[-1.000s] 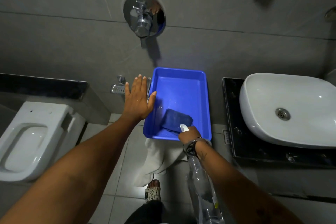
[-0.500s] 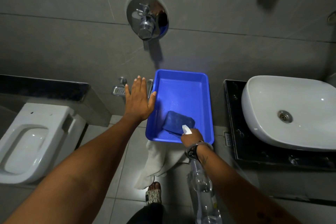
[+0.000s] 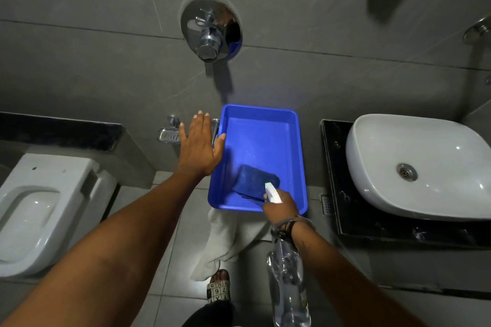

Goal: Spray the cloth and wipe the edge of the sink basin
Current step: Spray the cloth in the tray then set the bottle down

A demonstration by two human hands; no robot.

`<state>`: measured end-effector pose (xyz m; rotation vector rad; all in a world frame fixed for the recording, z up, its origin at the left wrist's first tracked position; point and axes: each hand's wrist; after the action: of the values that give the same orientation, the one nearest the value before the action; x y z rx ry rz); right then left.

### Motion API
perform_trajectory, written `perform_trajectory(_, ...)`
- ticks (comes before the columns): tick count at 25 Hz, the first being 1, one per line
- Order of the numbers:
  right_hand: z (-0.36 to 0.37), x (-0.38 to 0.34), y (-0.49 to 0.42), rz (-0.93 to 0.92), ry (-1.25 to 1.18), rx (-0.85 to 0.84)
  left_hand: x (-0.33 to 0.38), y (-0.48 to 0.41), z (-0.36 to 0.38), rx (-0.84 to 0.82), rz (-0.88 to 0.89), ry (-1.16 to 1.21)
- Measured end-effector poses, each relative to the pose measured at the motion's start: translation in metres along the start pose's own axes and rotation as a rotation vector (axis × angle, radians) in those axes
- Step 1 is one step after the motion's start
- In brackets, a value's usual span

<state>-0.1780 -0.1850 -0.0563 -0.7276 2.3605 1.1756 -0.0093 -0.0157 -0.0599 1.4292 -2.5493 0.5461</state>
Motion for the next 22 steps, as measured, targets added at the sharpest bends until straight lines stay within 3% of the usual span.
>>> perform_trajectory(4,-0.036,-0.039,0.065,-0.368,-0.092,0.081,-0.006,-0.010,-0.001,-0.044,0.073,-0.059)
perform_trajectory(9,-0.124,-0.149,0.069,-0.617,-0.427,0.152,-0.008,-0.035,-0.014,-0.009,0.114,-0.002)
perform_trajectory(14,-0.113,-0.229,0.001,-0.704,-0.394,0.219,-0.002,-0.061,-0.032,0.008,0.154,-0.020)
perform_trajectory(22,-0.060,-0.248,-0.120,-0.576,-0.453,0.372,0.000,-0.083,-0.035,-0.035,0.221,-0.016)
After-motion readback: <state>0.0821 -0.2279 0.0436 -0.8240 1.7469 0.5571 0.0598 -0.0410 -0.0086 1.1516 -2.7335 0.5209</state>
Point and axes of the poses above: each hand's wrist, its own y-axis away from the middle knuckle, its own z-axis out of the palm, x = y × z, and after that the axes turned 11 degrees about z, right-handed
